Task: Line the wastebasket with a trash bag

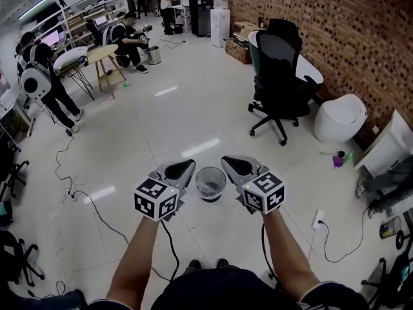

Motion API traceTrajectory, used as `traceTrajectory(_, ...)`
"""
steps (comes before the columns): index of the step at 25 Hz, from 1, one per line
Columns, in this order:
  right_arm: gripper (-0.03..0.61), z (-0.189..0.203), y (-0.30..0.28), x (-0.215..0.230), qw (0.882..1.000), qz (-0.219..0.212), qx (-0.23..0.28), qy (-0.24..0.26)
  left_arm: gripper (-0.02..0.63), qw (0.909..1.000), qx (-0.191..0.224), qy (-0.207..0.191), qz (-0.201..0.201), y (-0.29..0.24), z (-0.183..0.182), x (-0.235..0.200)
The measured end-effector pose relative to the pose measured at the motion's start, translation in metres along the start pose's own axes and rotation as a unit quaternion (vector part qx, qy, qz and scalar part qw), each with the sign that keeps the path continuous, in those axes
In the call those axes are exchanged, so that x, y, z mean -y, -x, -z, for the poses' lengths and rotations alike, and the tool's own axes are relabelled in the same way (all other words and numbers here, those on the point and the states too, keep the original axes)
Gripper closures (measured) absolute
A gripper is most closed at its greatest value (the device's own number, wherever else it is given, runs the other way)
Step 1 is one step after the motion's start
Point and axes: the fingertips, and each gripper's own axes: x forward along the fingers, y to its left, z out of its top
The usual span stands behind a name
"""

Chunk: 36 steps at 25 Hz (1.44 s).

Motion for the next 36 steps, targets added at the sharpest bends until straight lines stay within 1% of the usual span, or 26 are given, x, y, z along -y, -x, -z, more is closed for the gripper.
traceTrajectory(5,0.577,-0.009,-0.003,-0.019,1.0,0.005,0.012,0.013,0.601,0.9999,0.015,-0.005,0.0,0.013,0.002,-0.005)
traceTrajectory(9,0.577,-0.013,-0.008,-0.031,1.0,0.009,0.017,0.011,0.601,0.9997,0.025,-0.002,0.005,0.023,0.002,-0.009)
traceTrajectory(16,0.578,-0.023,-0.014,-0.029,0.999,0.017,0.03,0.009,0.601,0.9992,0.036,-0.012,0.012,0.019,-0.009,-0.011)
traceTrajectory(26,0.578,-0.028,-0.023,-0.031,0.999,0.015,0.029,0.011,0.601,0.9989,0.041,-0.017,0.017,0.021,-0.013,-0.019)
traceTrajectory(36,0.578,-0.028,-0.03,-0.048,0.999,0.006,0.03,0.015,0.601,0.9985,0.047,-0.021,0.016,0.033,-0.015,-0.019)
